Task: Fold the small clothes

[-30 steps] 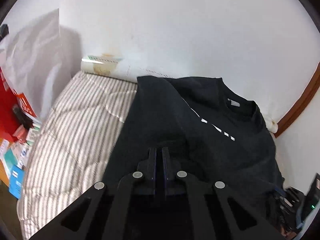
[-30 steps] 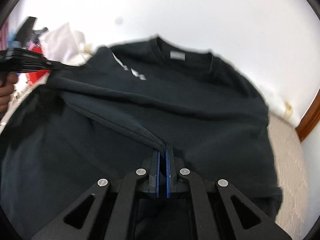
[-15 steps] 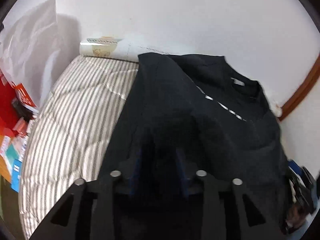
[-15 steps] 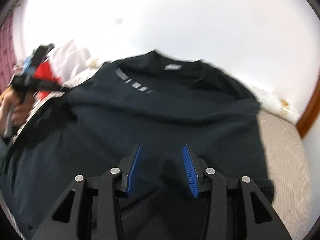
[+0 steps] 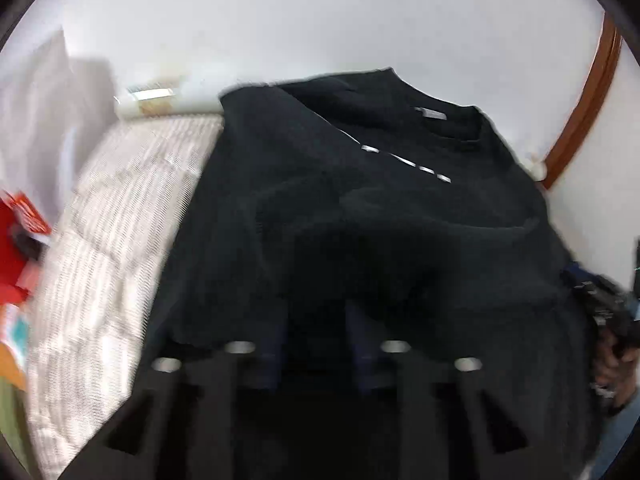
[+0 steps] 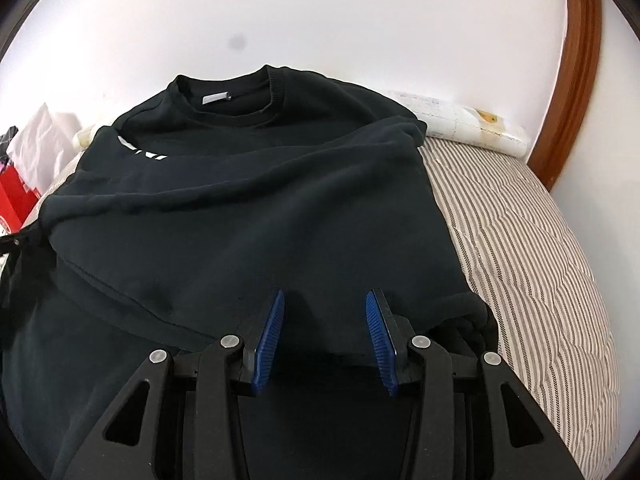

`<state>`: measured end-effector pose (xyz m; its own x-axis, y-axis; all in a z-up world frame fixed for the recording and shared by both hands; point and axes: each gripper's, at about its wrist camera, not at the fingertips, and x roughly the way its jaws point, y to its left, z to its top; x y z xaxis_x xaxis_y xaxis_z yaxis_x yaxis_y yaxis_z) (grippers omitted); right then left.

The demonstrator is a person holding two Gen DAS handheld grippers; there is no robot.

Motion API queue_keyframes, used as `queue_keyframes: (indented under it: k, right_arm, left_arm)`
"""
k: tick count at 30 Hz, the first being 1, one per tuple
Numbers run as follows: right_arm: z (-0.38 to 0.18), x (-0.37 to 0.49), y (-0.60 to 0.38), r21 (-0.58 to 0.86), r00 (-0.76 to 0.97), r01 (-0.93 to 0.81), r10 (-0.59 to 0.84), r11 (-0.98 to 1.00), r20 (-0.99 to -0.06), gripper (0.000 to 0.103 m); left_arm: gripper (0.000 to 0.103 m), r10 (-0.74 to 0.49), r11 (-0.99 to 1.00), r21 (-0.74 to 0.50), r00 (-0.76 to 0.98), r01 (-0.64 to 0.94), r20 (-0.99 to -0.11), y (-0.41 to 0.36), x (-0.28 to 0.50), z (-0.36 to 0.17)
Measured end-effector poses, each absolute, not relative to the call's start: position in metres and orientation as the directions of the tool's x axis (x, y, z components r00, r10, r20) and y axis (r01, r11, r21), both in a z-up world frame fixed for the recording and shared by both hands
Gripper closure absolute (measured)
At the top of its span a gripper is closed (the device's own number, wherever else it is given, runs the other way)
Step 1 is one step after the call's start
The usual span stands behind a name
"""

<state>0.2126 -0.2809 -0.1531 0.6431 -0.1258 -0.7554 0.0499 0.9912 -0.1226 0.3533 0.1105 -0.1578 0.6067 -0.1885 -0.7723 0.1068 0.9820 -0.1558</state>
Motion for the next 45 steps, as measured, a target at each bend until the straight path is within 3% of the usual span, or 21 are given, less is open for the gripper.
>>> queue_keyframes:
  k: [4,7,12,17,23,29,32,45]
  right_arm:
    - [-0.15,0.211,-0.279,-0.153,0.653,0.054,-0.151,0.987,-0.743,0.061]
    - [-0.142,0.209,-0.289,-0.134,0.682,0.099,-0.166,0.986,-0.712,0.061]
    - [-0.148,0.213,-0.307,-0.116,0.641,0.182,-0.207,0.976,-0.739,0.061]
    - [-0.14,0.199,-0.308,-0.139,0.643,0.188,-0.229,0.972,-0.731,0.06]
    - [-0.12,0.156,-0.324,-0.068,0.654,0.209,-0.191,0.976,-0.732,0.06]
    - [-0.111,0.111,-0.336,-0.083,0.656,0.285,-0.258,0.955,-0.71,0.06]
    - [-0.113,0.092,-0.342,-0.05,0.638,0.283,-0.227,0.958,-0.735,0.06]
    - [-0.153,0.051,-0.327,-0.038,0.576,0.201,-0.15,0.979,-0.804,0.058]
  left_arm:
    - [0.096,-0.177,0.983,-0.158,0.676,0.09,-0.716,0.13,0.34,-0.134]
    - [0.096,-0.183,0.982,-0.168,0.655,0.087,-0.734,0.137,0.338,-0.133]
    - [0.095,-0.149,0.989,-0.134,0.602,0.07,-0.784,0.123,0.337,-0.151]
    - [0.086,-0.13,0.99,-0.136,0.595,0.036,-0.793,0.124,0.325,-0.157]
    - [0.086,-0.079,0.995,-0.097,0.634,0.006,-0.769,0.124,0.298,-0.145]
    - [0.086,-0.038,0.995,-0.086,0.665,-0.041,-0.746,0.126,0.26,-0.135]
    - [0.086,-0.004,0.997,-0.053,0.653,-0.055,-0.757,0.124,0.242,-0.137]
    - [0.084,-0.064,0.997,-0.083,0.578,-0.006,-0.813,0.124,0.17,-0.171]
